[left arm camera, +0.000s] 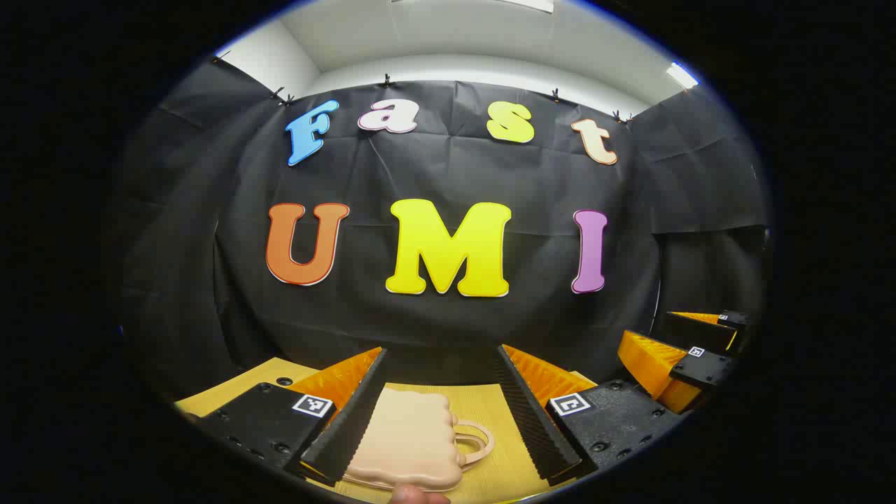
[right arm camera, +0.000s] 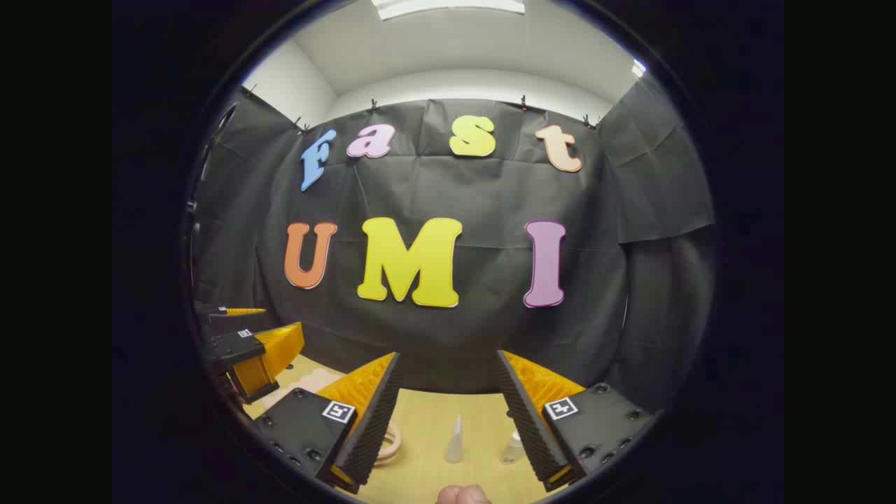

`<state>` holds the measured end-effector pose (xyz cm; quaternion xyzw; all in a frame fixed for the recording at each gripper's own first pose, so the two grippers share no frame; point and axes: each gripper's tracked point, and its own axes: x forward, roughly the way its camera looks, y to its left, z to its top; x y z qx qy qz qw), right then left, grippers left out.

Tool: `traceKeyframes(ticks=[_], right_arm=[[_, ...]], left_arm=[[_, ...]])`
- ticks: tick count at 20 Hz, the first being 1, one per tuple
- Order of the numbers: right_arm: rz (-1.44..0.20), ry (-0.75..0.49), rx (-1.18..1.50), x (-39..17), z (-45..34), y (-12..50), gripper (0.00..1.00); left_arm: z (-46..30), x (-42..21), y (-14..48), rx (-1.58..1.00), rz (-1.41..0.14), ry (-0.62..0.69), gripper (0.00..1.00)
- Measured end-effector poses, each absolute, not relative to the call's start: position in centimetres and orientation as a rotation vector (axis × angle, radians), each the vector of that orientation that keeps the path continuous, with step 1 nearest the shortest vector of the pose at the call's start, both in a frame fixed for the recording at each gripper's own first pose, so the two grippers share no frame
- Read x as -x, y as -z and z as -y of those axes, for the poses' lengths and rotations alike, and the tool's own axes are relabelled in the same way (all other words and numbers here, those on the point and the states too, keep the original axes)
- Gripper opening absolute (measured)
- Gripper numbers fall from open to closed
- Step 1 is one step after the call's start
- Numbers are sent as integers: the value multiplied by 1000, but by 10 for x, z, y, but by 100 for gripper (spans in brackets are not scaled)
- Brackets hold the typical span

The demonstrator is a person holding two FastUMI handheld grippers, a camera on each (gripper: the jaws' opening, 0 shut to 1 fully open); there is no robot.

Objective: First open the suitcase, pack the skin care products into it, and then close the suitcase.

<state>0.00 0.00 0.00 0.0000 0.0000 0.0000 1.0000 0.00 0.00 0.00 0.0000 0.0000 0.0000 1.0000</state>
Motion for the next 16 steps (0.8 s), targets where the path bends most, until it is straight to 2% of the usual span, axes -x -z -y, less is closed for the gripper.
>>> traceKeyframes(ticks=[16], right_arm=[[-25,1,-1,-18,35,15,80]], left_arm=[[37,-13,25,-45,-54,34,96]])
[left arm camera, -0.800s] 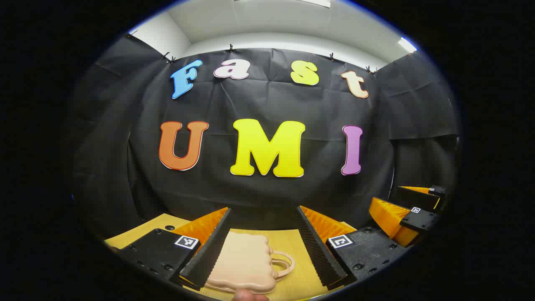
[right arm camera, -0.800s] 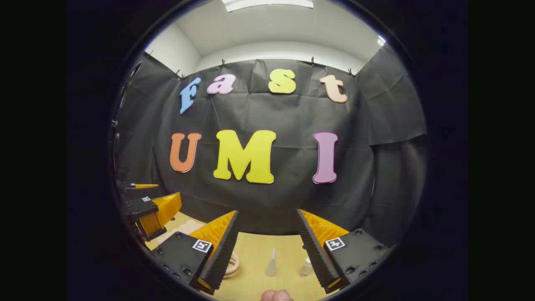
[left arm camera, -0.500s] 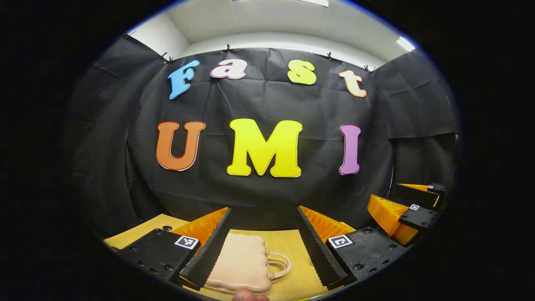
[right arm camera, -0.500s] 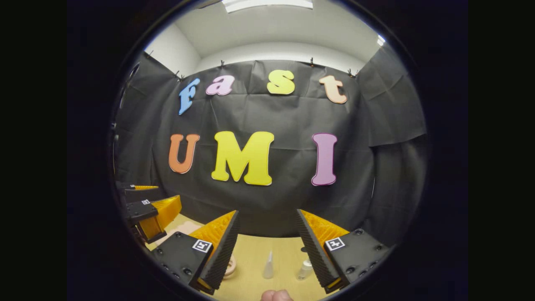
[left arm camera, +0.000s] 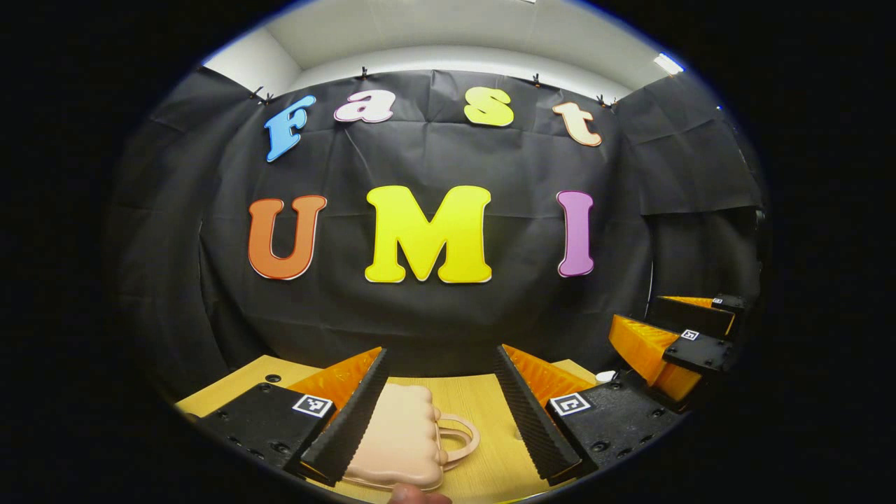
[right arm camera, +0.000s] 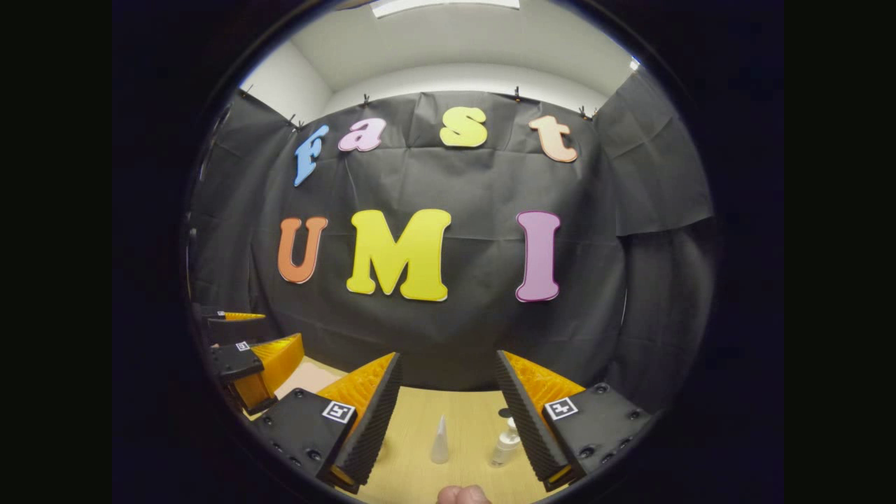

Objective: First open the suitcase, pack the skin care products into it, and then close the suitcase.

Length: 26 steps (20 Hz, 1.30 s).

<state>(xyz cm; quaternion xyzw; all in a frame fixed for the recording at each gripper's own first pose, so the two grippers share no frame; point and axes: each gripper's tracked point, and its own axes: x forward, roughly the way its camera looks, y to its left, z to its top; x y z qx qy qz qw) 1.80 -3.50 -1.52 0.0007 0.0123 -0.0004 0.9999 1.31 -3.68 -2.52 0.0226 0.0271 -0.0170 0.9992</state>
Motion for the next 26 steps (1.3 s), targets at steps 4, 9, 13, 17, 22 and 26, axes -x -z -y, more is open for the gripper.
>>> traceKeyframes(ticks=[4,9,13,17,22,26], right_arm=[[-44,-8,10,-21,45,25,80],[-85,20,34,-23,78,41,79],[-122,58,37,-21,108,60,79],[-164,86,44,-20,133,75,79],[-181,107,48,-18,161,85,77],[-202,130,29,-18,183,96,80]], left_arm=[[47,-15,40,-65,-91,46,97],[61,-21,80,-210,-161,92,97],[74,-30,124,-364,-257,135,99],[75,-43,176,-559,-377,172,99],[59,-48,242,-813,-553,198,95],[52,-59,266,-948,-605,197,88]])
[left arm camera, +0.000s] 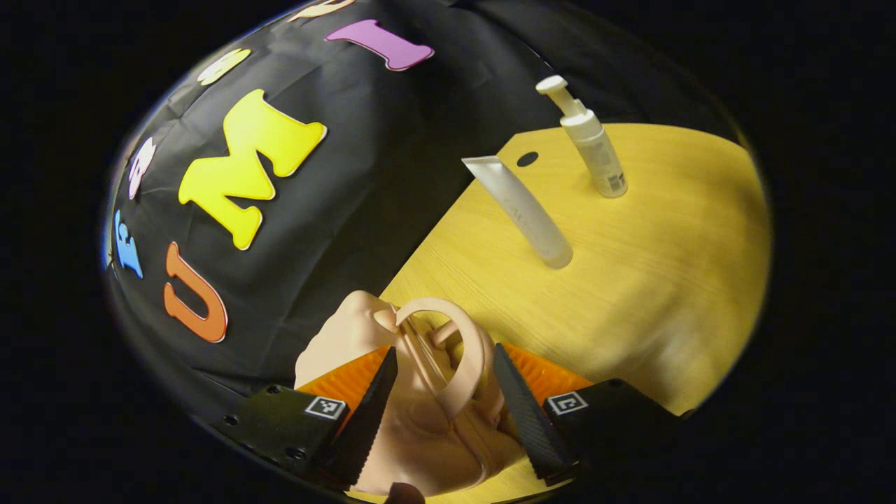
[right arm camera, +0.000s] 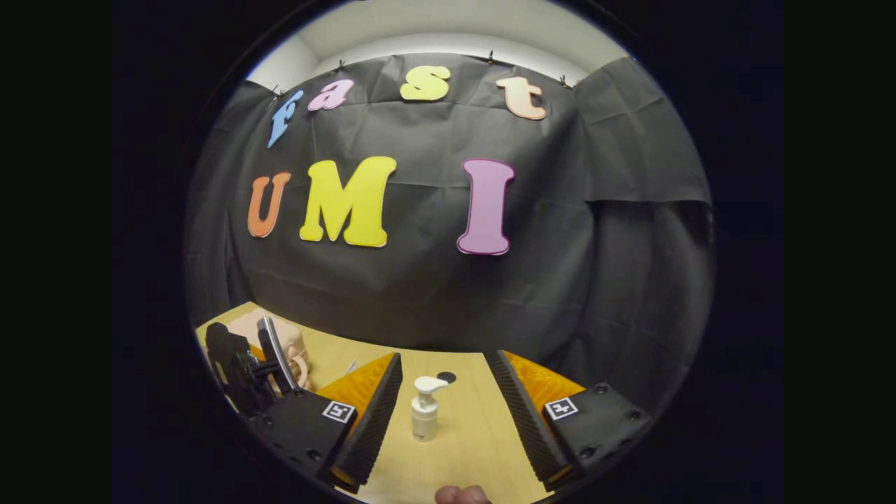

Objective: First open the suitcase, pack the skin care products into it, and then close the suitcase.

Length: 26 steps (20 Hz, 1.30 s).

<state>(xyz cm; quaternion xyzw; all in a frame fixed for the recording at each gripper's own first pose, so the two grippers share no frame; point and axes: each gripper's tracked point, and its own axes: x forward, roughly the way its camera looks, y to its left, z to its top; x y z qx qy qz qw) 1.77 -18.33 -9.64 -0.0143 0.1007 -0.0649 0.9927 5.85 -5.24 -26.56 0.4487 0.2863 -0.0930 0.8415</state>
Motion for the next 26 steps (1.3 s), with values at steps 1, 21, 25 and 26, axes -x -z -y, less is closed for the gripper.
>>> traceKeyframes(ticks=[1,21,25,26], right_arm=[[-207,132,23,-18,187,98,80],[-167,120,-16,-1,167,85,80],[-131,72,8,-7,130,65,80],[-123,59,14,-9,121,60,80]], left_arm=[[50,-60,271,-967,-619,186,83],[20,-77,199,-937,-591,74,10],[-20,-78,131,-743,-475,9,6],[-35,-78,112,-680,-445,-7,6]])
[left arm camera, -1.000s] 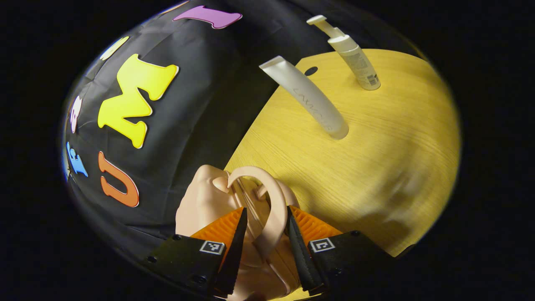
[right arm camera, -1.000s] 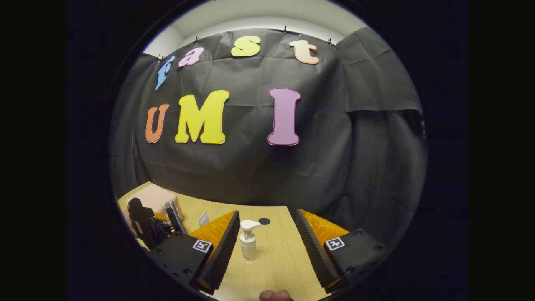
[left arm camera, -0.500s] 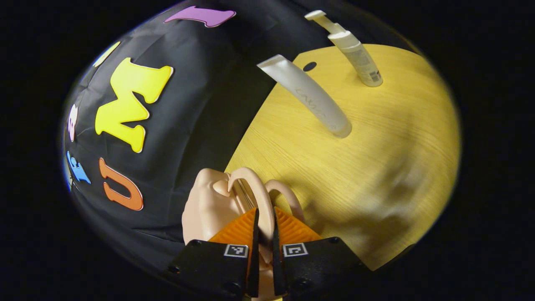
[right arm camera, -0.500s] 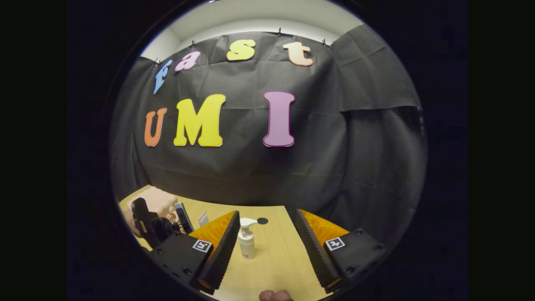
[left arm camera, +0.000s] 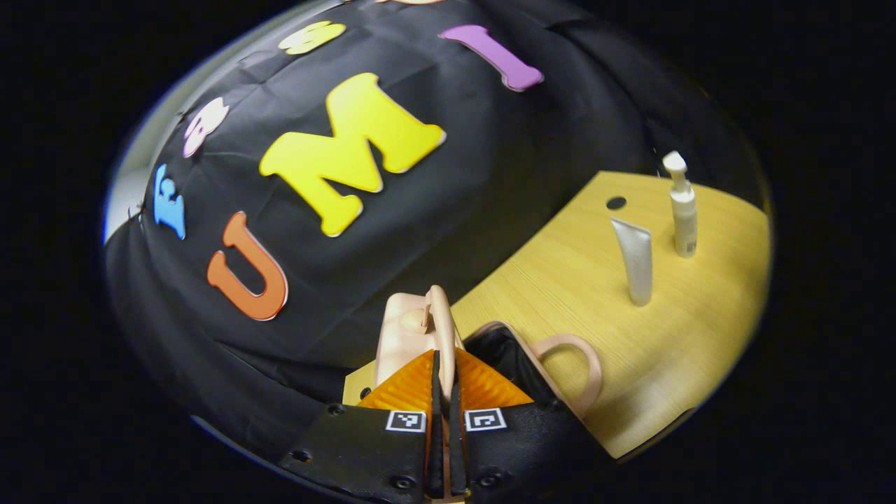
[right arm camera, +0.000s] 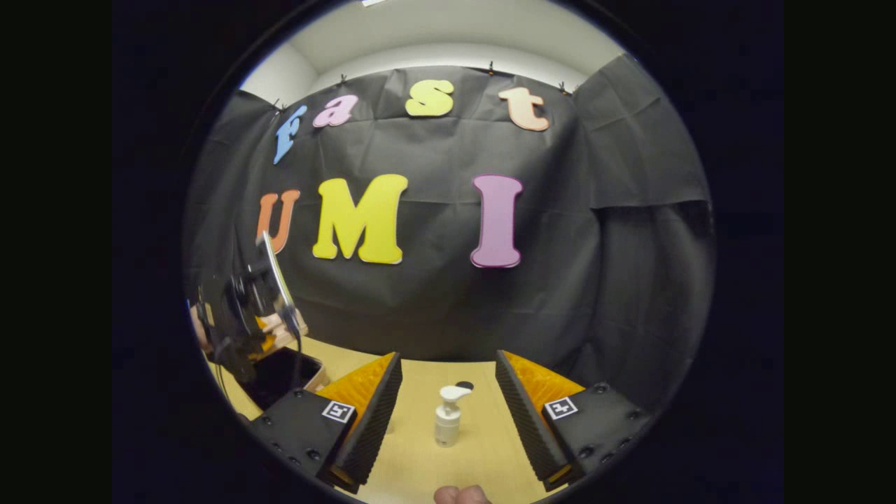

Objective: First open the suitcase, pack the skin care products into it, and then close the suitcase.

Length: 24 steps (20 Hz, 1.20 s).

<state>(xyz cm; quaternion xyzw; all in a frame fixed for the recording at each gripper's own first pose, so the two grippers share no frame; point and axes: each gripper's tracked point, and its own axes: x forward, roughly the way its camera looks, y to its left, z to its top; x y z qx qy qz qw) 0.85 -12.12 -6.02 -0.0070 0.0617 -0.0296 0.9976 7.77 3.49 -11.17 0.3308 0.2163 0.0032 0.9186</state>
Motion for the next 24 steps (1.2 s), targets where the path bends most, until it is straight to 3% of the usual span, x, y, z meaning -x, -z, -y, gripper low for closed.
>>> traceKeyframes(ticks=[5,10,13,16,17,18,21,24], right_arm=[[-105,9,45,-16,75,40,80],[-112,-34,69,-21,26,28,80],[-132,-54,94,-22,-2,31,80],[-178,-68,113,-20,-30,41,80],[-182,-75,128,-19,-39,41,80],[-183,-88,144,-17,-49,41,80],[-190,-107,178,-19,-67,42,79],[-192,-102,186,-22,-73,41,80]], left_arm=[[-149,-75,35,-451,-242,-134,6],[-272,-60,38,-253,-194,-205,6],[-345,-61,72,-142,-231,-258,7],[-400,-78,148,19,-307,-307,7],[-408,-85,175,59,-353,-315,0],[-416,-94,207,93,-398,-315,8],[-417,-83,284,222,-546,-327,10],[-427,-84,312,275,-578,-323,11]])
